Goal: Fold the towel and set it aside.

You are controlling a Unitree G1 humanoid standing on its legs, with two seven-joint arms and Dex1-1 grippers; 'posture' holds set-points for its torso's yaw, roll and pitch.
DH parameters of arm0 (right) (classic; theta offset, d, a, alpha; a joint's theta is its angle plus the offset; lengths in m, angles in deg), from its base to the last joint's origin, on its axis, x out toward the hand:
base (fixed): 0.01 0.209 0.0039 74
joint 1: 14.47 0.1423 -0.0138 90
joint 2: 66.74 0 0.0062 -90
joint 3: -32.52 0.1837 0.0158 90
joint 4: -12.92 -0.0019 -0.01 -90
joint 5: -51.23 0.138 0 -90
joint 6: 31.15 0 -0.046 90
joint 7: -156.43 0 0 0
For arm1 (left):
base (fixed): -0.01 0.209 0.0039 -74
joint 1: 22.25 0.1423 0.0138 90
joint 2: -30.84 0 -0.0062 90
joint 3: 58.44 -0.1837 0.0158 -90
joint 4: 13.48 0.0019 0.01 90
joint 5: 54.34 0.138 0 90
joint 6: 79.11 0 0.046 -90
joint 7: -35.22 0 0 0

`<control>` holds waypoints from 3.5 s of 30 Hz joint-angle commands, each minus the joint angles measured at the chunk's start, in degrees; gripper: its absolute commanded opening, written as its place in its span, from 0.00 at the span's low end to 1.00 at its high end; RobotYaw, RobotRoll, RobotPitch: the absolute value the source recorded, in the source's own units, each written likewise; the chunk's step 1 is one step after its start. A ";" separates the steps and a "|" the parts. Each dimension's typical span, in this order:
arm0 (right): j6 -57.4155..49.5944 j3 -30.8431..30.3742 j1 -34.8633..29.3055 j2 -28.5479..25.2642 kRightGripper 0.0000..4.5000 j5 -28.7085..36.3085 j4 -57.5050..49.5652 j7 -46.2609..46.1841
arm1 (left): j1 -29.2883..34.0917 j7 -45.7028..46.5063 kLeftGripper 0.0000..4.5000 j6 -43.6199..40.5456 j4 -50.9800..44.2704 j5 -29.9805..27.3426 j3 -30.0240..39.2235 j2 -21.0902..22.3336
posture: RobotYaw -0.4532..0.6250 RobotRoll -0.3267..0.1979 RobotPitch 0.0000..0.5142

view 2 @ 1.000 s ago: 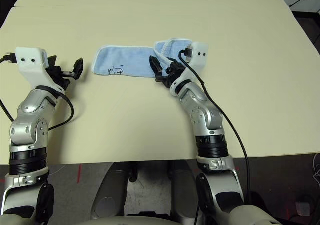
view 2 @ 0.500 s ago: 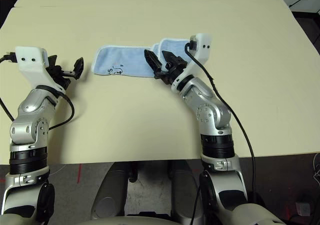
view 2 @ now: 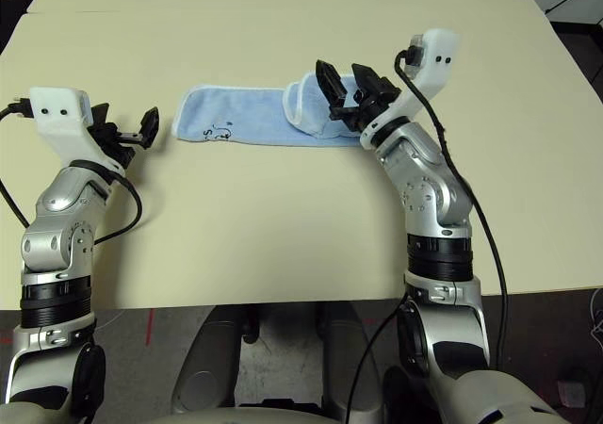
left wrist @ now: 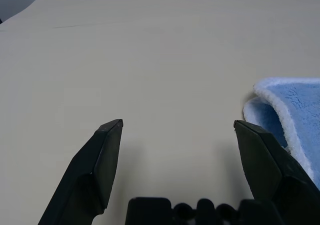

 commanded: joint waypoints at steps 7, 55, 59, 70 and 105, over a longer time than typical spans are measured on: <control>3.29 -4.69 -0.66 0.34 1.00 -8.53 6.33 -0.90 | 0.72 0.42 1.00 -0.30 0.16 0.04 0.56 -0.10 | 0.47 0.62 0.59; 14.81 6.62 6.13 -1.33 1.00 -3.65 10.74 3.69 | -9.40 10.93 1.00 -31.19 -7.90 -24.72 12.56 -6.56 | 0.47 0.62 0.59; 13.63 6.52 5.40 -1.83 1.00 -2.53 8.83 3.96 | -9.23 11.43 1.00 -32.09 -7.75 -25.74 13.20 -6.69 | 0.47 0.62 0.59; 14.55 5.86 4.61 -2.88 1.00 -3.71 10.50 3.66 | 0.85 1.60 1.00 -29.11 -15.19 -17.59 -4.89 5.24 | 0.47 0.62 0.60; 16.84 5.80 4.40 -4.15 1.00 -5.83 12.08 3.12 | -7.39 3.70 1.00 -45.66 -10.26 -22.45 7.69 -3.70 | 0.46 0.62 0.62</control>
